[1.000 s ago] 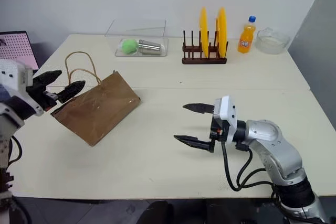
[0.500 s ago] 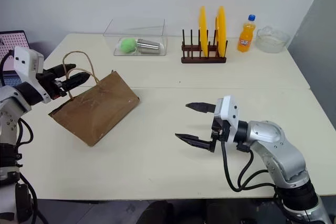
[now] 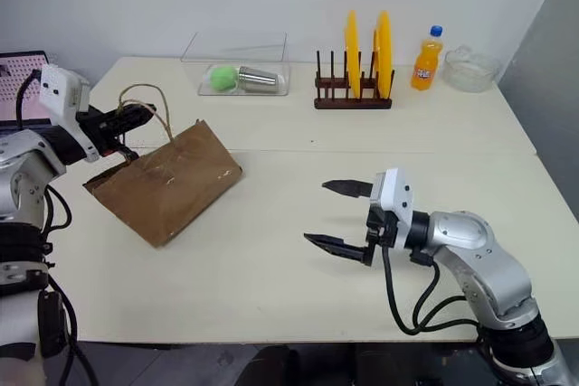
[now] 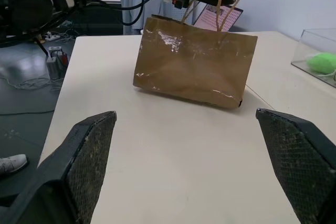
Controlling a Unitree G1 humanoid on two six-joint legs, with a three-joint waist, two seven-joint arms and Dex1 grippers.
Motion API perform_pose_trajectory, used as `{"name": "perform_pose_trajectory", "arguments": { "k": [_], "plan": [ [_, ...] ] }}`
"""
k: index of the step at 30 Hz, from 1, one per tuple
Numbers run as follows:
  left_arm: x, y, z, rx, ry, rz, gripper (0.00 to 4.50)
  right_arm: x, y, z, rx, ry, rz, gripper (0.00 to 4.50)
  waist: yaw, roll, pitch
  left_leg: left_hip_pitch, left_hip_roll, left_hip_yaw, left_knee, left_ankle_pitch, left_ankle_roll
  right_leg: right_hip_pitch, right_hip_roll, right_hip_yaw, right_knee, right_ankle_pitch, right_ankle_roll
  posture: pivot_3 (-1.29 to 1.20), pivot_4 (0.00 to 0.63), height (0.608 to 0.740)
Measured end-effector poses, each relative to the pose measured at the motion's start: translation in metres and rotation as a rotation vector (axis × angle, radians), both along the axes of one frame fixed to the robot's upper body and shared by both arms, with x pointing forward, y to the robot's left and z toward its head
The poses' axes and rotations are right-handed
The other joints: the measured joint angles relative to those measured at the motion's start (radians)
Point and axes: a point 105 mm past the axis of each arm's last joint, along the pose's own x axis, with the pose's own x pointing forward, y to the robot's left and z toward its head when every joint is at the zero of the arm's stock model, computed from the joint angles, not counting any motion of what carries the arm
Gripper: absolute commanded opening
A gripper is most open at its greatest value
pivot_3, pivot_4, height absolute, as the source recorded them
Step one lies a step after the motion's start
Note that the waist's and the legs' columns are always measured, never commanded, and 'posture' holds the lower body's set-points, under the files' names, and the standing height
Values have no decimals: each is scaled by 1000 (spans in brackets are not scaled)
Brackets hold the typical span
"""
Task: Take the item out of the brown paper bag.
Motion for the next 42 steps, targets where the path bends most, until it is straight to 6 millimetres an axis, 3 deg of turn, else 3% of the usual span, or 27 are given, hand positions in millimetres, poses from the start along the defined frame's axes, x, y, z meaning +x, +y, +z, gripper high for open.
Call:
{"name": "perform_pose_trajectory", "arguments": {
  "k": [8, 12, 26, 38, 42],
  "plan": [
    [20, -40, 54, 7, -117, -146, 19, -2, -10, 2, 2, 11, -57, 4500, 1, -1, 1, -1, -1, 0, 2, 0, 0, 0, 0, 0, 0, 1, 1, 0, 150, 740],
    [28, -62, 65, -7, -140, -217, 19, 0, -18, 0, -6, 24, -113, 4500, 0, -2, 1, -1, -1, 0, 2, 0, 0, 0, 0, 0, 1, 1, 1, 0, 150, 740],
    [54, -147, 66, -59, -152, -405, 19, -8, -45, -7, -24, 50, -317, 4500, -3, -3, 1, -5, -1, 2, 2, 0, 0, -5, 0, 1, 1, 1, 2, 0, 150, 740],
    [67, -194, 53, -115, -107, -404, 19, -13, -53, -11, -11, 85, -405, 4500, -2, -4, 2, -5, -1, 3, 4, 0, 0, -4, 0, 2, 3, -1, 6, 0, 150, 740],
    [68, -203, 63, -139, -127, -401, 19, -12, -56, -11, -8, 87, -430, 4500, -2, -4, 2, -5, -1, 3, 4, 0, 0, -4, 0, 2, 3, -1, 6, 0, 150, 740]
  ]
}}
